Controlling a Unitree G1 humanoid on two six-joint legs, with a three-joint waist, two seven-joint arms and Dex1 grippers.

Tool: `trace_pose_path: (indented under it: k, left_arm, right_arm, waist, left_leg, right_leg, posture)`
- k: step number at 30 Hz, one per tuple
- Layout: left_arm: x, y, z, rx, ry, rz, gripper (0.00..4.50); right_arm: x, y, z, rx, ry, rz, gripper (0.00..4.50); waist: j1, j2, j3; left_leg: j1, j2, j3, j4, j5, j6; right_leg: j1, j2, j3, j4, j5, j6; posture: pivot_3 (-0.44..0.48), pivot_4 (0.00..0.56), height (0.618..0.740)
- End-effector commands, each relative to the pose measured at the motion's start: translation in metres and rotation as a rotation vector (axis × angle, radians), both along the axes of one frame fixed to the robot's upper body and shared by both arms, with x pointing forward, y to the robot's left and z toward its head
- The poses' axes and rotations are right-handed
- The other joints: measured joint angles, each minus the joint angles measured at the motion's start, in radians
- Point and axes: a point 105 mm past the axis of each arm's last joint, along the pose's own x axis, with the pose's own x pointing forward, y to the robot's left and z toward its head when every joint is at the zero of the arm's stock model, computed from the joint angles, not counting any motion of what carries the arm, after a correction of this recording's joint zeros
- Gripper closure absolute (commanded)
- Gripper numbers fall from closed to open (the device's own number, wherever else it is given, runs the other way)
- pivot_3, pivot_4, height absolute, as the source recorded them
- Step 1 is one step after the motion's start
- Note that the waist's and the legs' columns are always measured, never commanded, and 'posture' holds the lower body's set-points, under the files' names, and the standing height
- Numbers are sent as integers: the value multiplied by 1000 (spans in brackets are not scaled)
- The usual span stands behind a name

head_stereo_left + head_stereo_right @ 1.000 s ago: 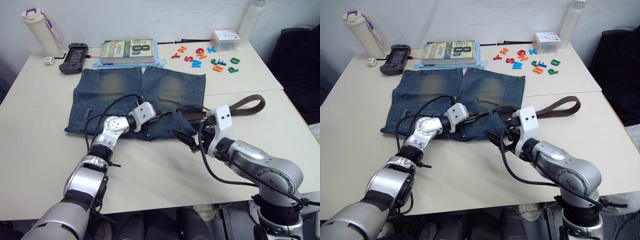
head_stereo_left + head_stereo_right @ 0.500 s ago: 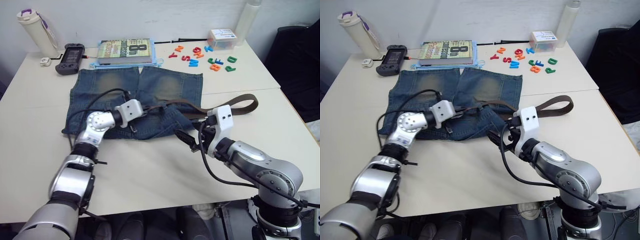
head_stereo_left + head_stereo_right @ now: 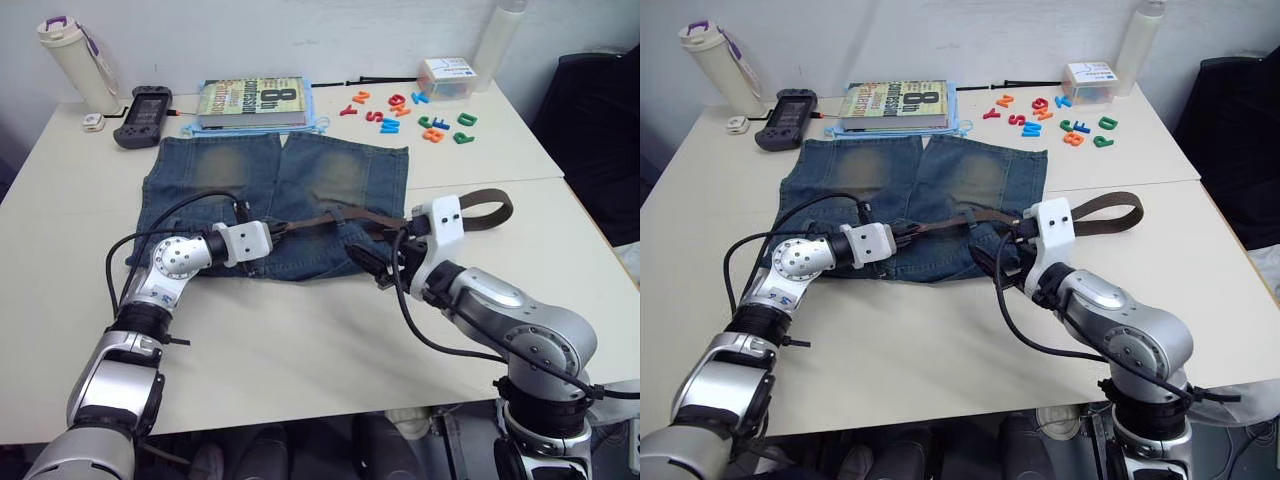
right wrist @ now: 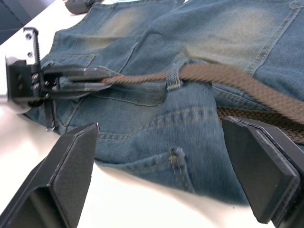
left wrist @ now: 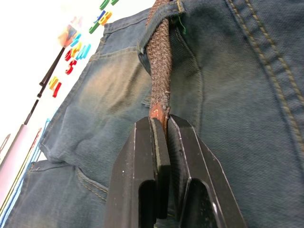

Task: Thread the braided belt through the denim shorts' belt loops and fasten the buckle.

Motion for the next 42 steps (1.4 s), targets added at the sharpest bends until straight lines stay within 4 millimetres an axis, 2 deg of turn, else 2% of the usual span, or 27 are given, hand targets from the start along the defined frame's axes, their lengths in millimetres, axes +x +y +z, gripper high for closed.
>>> trace_pose_path:
  k: [1,6,9,14,17,21,25,31,37,42]
  left_arm:
    - [-1,12,17,18,-77,20,4471]
    - [-4,10,17,17,-92,8,4471]
    - [-7,11,17,14,-97,5,4471]
    - [-13,18,19,20,-118,10,4471]
    - [-17,22,24,13,-125,14,4471]
    - [-21,24,29,9,-145,16,4471]
    - [-26,29,32,12,-159,25,4471]
    - [-34,51,37,34,-172,68,4471]
    - [-35,78,55,60,-222,141,4471]
    - [-38,77,59,69,-246,133,4471]
  right_arm:
    - [9,5,15,-31,-81,-18,0]
    - [31,15,3,-110,-71,-91,0]
    - [34,15,-3,-133,-69,-107,0]
    - [36,10,-11,-195,-71,-123,0]
    - [39,1,-28,-304,-33,-156,0]
    - [40,-14,-62,-399,92,-217,0]
    - [36,-15,-79,-442,149,-214,0]
    - [34,-13,-82,-425,163,-210,0]
    - [35,-13,-80,-410,166,-204,0]
    - [36,-14,-80,-412,167,-196,0]
  waist:
    - [-3,0,0]
    - [-1,0,0]
    - [-3,0,0]
    - [-8,0,0]
    - [-9,0,0]
    - [-9,0,0]
    - [-13,-1,-1]
    - [-19,-2,-2]
    - [-27,-3,-3]
    - [-32,-3,-3]
  left_leg:
    - [0,0,0,0,0,0]
    - [-1,0,3,0,0,-1]
    - [-10,-1,3,4,1,-1]
    - [-13,-1,3,6,1,-1]
    - [-13,-1,3,6,1,-1]
    - [-13,-1,3,5,1,-1]
    - [-12,-1,4,6,1,-1]
    - [-11,-1,4,7,1,-1]
    - [-10,-1,4,7,1,-1]
    - [-9,0,4,6,1,-1]
  right_leg:
    - [0,0,0,1,0,0]
    - [-5,-1,-2,7,0,0]
    - [-14,-1,-2,11,0,0]
    - [-17,-2,-3,13,0,0]
    - [-17,-2,-3,13,0,0]
    - [-17,-2,-3,13,0,0]
    - [-17,-2,-2,14,0,0]
    - [-16,-2,-3,14,0,0]
    - [-15,-2,-3,14,0,0]
    - [-16,-1,-1,14,0,-1]
  posture:
    - [0,150,740]
    - [0,150,740]
    - [0,150,740]
    - [0,150,740]
    - [0,150,740]
    - [0,150,740]
    - [0,150,740]
    - [0,150,740]
    - [0,150,740]
    - [0,150,740]
